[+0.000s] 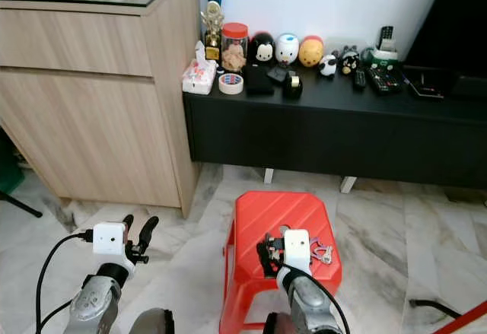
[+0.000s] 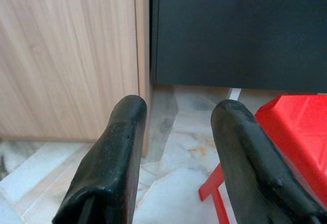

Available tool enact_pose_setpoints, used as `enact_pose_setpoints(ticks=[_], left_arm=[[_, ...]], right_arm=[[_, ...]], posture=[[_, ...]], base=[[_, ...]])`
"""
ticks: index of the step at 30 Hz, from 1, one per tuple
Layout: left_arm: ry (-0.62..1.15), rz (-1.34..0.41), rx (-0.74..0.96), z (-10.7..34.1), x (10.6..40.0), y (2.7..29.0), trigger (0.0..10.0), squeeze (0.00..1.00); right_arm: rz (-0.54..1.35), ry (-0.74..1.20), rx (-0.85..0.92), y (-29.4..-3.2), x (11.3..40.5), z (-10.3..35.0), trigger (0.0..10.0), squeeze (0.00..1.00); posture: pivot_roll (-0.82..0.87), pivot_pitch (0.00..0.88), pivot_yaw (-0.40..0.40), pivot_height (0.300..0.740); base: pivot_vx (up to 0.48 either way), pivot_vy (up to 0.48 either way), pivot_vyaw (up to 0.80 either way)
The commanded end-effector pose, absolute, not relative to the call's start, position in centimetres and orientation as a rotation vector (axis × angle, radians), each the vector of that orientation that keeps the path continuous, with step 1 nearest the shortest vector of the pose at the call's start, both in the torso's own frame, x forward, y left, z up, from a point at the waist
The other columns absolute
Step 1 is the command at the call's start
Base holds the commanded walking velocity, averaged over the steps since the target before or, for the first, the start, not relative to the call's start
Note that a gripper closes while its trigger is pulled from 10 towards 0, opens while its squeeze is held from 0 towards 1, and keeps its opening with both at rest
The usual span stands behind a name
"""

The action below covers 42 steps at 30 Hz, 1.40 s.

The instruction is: Hang keys on a hook

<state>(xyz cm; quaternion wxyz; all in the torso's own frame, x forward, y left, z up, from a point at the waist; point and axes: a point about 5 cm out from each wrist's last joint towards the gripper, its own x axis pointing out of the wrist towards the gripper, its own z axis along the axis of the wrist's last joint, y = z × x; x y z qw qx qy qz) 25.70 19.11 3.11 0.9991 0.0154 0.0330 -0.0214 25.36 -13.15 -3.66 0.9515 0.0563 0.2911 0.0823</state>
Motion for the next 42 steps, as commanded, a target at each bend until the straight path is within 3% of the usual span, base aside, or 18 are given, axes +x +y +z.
enact_pose_setpoints(ticks=[1, 9, 21, 25, 42], left_arm=[[0.077, -0.050, 0.040, 3.1, 25.6, 19.1, 10.0, 0.00], [0.078, -0.053, 0.040, 3.1, 25.6, 19.1, 10.0, 0.00], [0.073, -0.044, 0.044, 3.1, 25.5, 19.2, 10.0, 0.00], [0.073, -0.037, 0.043, 3.0, 25.4, 19.3, 10.0, 0.00], [0.078, -0.043, 0.041, 2.9, 24.9, 19.2, 10.0, 0.00]], right_arm=[[0.167, 0.631, 0.098, -13.2, 24.4, -4.5, 10.0, 0.00], [0.176, 0.680, 0.083, -12.4, 23.3, -5.4, 10.0, 0.00], [0.206, 0.655, 0.095, -9.7, 24.6, -4.3, 10.0, 0.00], [0.194, 0.639, 0.094, -11.0, 24.7, -4.3, 10.0, 0.00], [0.130, 0.701, 0.133, -11.6, 24.2, -4.9, 10.0, 0.00]], posture=[[0.04, 0.030, -0.103, 0.626], [0.03, 0.030, -0.102, 0.626], [0.03, 0.032, -0.106, 0.626], [0.03, 0.035, -0.106, 0.626], [0.04, 0.065, -0.109, 0.626]], base=[[0.255, 0.000, 0.00], [0.267, 0.000, 0.00], [0.252, 0.000, 0.00], [0.000, 0.000, 0.00], [0.000, 0.000, 0.00]])
